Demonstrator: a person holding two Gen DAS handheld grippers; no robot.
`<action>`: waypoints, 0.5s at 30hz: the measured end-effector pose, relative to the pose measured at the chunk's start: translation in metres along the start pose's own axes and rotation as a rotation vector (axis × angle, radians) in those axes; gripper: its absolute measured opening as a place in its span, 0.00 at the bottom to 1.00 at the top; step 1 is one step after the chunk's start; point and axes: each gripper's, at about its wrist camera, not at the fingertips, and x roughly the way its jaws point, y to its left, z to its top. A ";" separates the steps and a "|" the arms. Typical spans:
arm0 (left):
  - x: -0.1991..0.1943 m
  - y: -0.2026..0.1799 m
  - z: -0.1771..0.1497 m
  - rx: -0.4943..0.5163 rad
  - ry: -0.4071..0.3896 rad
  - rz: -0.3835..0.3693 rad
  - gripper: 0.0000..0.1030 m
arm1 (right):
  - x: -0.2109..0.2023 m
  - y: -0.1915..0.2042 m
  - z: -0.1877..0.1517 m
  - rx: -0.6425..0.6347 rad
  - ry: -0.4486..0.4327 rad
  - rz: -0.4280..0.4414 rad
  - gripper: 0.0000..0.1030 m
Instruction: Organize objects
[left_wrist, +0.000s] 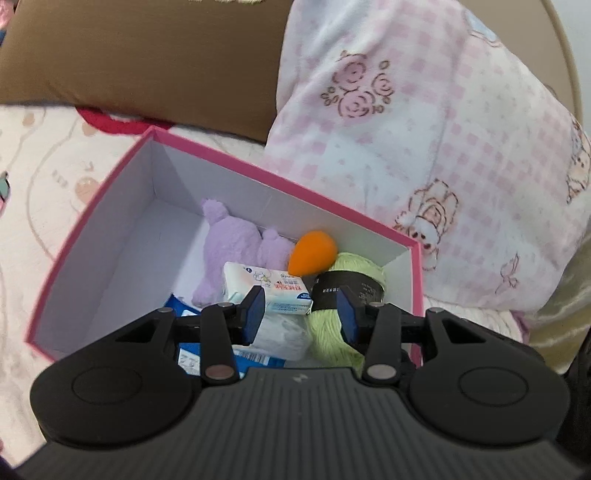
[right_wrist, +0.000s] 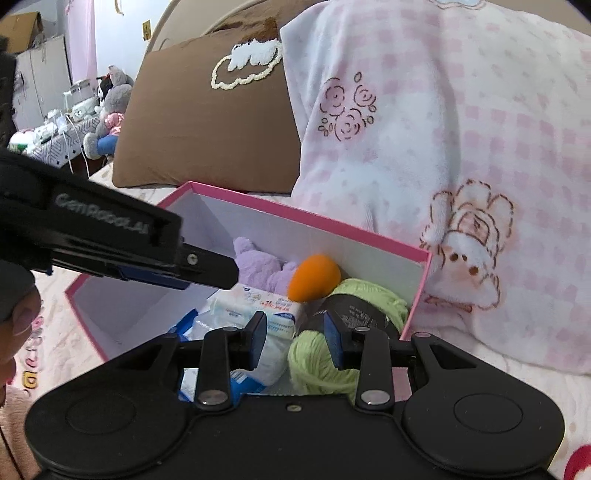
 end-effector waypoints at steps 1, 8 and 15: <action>-0.004 -0.002 -0.001 0.012 -0.002 0.013 0.41 | -0.004 0.000 0.000 0.006 0.000 0.002 0.39; -0.029 -0.015 -0.018 0.042 0.032 -0.012 0.42 | -0.041 0.003 -0.009 0.019 -0.015 -0.022 0.40; -0.067 -0.043 -0.040 0.135 0.003 0.016 0.46 | -0.077 0.009 -0.012 0.083 0.004 -0.033 0.40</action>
